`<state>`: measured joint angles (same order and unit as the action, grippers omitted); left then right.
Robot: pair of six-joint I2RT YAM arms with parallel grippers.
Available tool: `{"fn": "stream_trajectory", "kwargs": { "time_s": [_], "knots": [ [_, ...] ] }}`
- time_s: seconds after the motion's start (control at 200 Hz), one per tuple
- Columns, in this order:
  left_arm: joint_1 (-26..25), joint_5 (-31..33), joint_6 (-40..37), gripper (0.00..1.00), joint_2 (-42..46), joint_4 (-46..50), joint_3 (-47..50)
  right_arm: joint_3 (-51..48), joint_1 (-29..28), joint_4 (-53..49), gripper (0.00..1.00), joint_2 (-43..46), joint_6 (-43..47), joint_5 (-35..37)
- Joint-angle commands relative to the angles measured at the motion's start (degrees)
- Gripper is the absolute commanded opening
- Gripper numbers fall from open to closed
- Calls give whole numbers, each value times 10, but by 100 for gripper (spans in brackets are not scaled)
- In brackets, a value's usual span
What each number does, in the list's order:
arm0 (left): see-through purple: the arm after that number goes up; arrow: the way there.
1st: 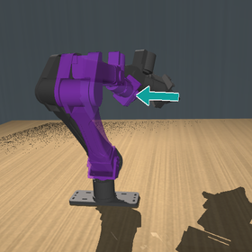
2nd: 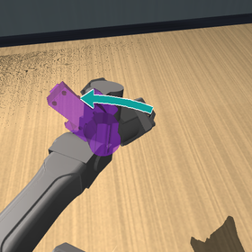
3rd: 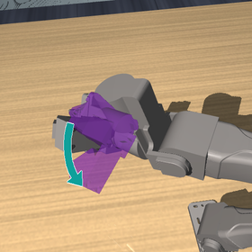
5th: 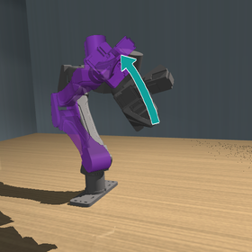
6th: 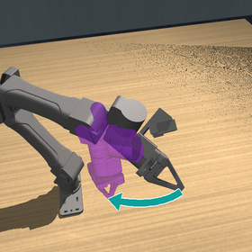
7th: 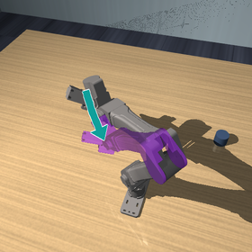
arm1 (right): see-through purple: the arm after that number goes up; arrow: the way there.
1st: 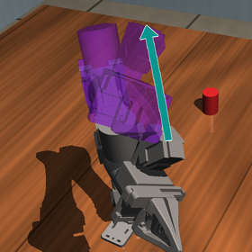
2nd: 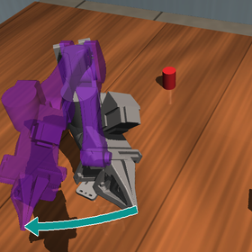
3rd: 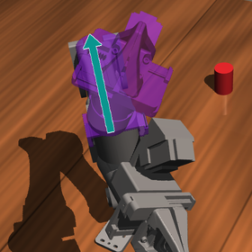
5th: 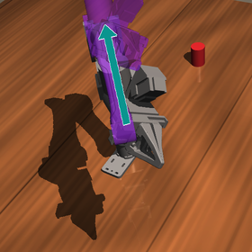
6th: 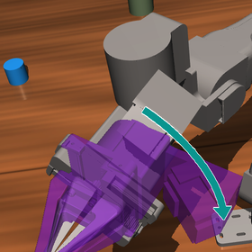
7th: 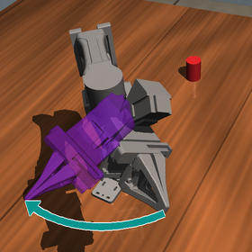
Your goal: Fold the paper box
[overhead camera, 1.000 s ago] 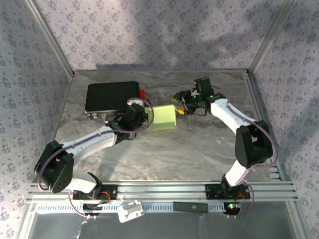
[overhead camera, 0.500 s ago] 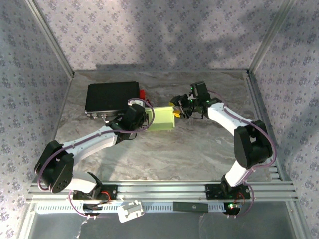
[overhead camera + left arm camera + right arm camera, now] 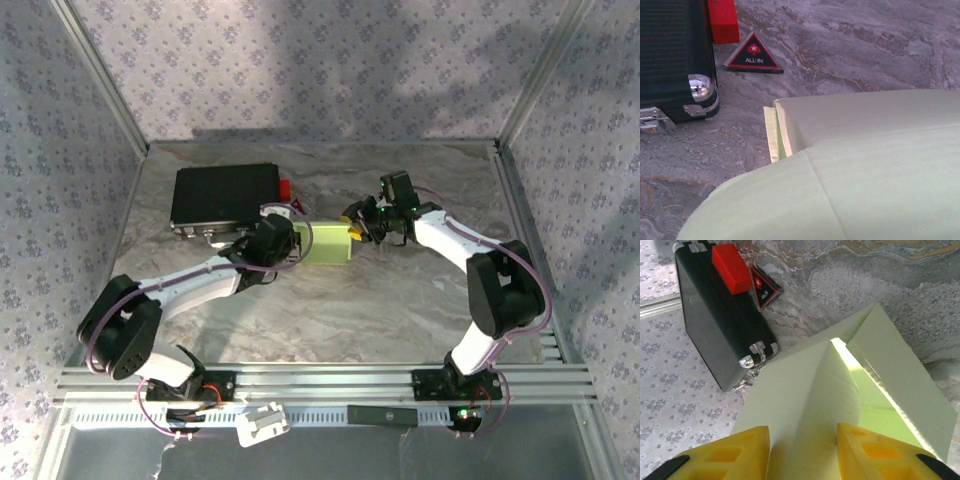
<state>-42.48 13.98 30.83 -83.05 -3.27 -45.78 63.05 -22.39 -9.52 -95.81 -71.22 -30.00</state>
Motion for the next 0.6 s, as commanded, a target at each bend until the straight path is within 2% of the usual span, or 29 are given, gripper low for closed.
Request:
{"fn": "stream_trajectory", "kwargs": {
  "time_s": [0.0, 0.275, 0.595],
  "knots": [
    [-4, -38, -13, 2, -11, -67, 12, -8, -14, 10, 39, -9, 31, 2],
    [-5, -52, -12, 2, -22, -126, 54, -12, -22, -11, 38, -9, 69, 29],
    [-32, -31, -1, 5, -40, -118, 62, -27, -26, -40, 34, 2, 106, 60]
  ]
}}
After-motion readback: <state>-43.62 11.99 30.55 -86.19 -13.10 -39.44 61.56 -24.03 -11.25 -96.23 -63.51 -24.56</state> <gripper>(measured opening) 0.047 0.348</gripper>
